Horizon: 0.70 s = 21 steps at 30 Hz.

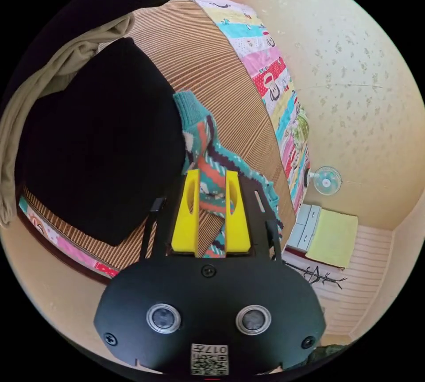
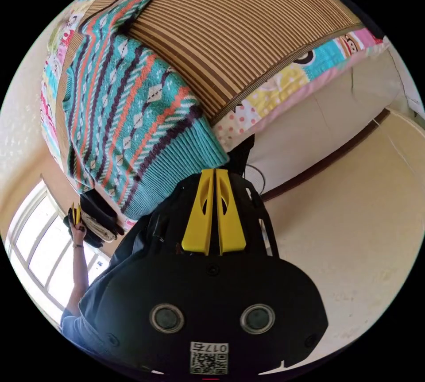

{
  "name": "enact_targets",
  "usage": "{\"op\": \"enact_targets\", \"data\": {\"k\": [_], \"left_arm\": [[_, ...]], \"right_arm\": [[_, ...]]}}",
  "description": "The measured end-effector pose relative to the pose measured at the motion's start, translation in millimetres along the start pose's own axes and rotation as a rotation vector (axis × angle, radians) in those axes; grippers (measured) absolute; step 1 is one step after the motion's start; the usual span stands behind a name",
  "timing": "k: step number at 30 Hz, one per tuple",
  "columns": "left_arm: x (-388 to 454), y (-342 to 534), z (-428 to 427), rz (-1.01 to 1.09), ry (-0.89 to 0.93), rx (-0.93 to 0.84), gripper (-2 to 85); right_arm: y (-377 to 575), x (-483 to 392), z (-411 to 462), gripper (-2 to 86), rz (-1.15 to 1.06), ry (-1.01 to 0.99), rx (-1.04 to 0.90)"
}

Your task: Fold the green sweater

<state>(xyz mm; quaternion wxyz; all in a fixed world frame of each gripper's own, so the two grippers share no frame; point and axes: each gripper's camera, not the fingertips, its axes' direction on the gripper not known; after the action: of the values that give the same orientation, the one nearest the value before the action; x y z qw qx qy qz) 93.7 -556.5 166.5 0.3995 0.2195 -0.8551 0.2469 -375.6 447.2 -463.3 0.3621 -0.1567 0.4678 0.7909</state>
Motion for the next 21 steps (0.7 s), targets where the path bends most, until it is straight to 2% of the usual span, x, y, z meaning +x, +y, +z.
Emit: {"op": "enact_targets", "data": {"k": [2,6,10,16,18,21], "left_arm": [[-11,-20,8,-0.05,-0.058,0.023,11.9],[-21,-35,33,-0.046,-0.06,-0.002,12.5],[-36,-34,61,-0.09,-0.126,-0.048,12.3],[-50,-15,90,-0.057,-0.088,-0.078,5.8],[-43,-2,82,-0.048,-0.134,-0.063,5.0],[-4,36,50,0.107,-0.262,0.043,4.7]], "right_arm": [[22,11,10,0.3,0.051,-0.017,-0.002],[66,26,25,0.3,0.127,-0.042,-0.026],[92,30,24,0.3,0.136,0.006,-0.043],[110,35,14,0.3,0.13,0.069,-0.071],[112,36,10,0.3,0.127,0.082,-0.088],[109,35,7,0.3,0.098,0.067,-0.099]]}}
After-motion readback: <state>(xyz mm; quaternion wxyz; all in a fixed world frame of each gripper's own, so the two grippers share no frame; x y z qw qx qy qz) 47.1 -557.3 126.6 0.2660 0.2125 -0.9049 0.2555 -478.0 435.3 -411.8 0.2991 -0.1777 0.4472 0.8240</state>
